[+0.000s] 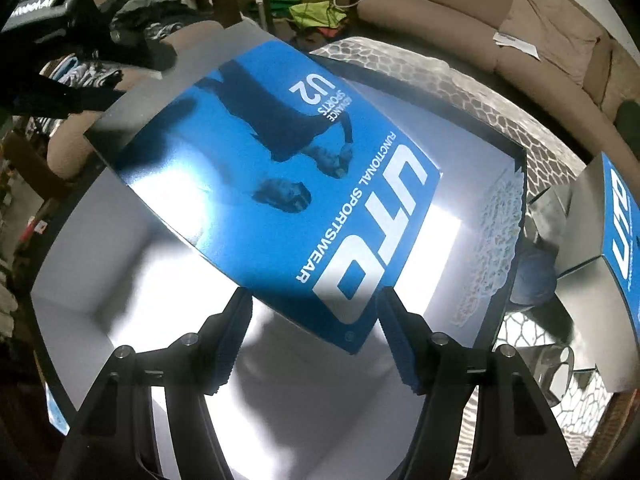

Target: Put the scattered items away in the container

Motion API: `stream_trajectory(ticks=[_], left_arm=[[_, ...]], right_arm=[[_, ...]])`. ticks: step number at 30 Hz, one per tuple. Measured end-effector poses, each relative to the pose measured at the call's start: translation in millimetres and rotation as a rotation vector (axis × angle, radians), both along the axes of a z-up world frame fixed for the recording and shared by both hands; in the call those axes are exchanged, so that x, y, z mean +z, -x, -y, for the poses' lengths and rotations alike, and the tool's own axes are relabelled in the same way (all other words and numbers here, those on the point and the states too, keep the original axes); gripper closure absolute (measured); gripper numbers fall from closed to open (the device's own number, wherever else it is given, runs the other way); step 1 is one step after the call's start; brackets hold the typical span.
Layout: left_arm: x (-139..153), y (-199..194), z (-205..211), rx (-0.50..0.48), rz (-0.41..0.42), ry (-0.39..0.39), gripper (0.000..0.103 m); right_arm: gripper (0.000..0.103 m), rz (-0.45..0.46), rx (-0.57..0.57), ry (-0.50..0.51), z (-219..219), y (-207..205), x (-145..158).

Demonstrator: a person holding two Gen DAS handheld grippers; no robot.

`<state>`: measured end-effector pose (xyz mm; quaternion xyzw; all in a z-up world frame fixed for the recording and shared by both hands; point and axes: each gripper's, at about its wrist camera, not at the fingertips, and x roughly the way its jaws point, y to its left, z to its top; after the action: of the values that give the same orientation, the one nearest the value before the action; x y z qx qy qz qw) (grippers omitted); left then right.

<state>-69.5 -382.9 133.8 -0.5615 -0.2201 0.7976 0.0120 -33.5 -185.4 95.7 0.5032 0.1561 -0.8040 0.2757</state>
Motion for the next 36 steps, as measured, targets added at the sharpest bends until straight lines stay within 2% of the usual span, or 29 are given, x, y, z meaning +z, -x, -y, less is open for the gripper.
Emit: stream_trajectory(ticks=[2,9,12,14,16,20,22,25,31,33,36], left_arm=[[-4,1,-6,-0.011,0.008,0.028,0.023],[-8,-1,-28,-0.048,0.006,0.05,0.021],[-14,5,-45,-0.083,0.019,0.031,0.02],[-21,10,-58,-0.093,0.03,0.067,0.021],[-33,15,-68,-0.106,0.059,0.015,0.021],[-46,17,-83,-0.113,0.073,0.02,0.021],[-46,15,-84,-0.11,0.064,0.017,0.021],[-41,11,-74,-0.075,0.04,0.023,0.019],[-48,5,-45,-0.002,0.073,0.013,0.019],[-53,0,-40,0.003,0.077,-0.032,0.018],[-62,-1,-42,-0.003,0.095,-0.014,0.018]], right_arm=[[0.038,-0.008,-0.003,-0.006,-1,0,-1],[0.038,-0.035,-0.008,-0.044,-7,-6,2],[0.038,-0.041,-0.015,-0.012,-18,-11,12],[0.038,-0.044,-0.021,0.023,-30,-15,23],[0.037,-0.051,-0.029,0.047,-43,-19,33],[0.036,-0.058,-0.049,0.12,-76,-26,56],[0.036,-0.043,-0.046,0.174,-91,-23,64],[0.036,-0.047,-0.064,0.187,-104,-23,70],[0.036,-0.022,-0.116,0.227,-139,-26,72],[0.036,-0.019,-0.126,0.23,-147,-28,70],[0.036,-0.001,-0.133,0.242,-155,-30,67]])
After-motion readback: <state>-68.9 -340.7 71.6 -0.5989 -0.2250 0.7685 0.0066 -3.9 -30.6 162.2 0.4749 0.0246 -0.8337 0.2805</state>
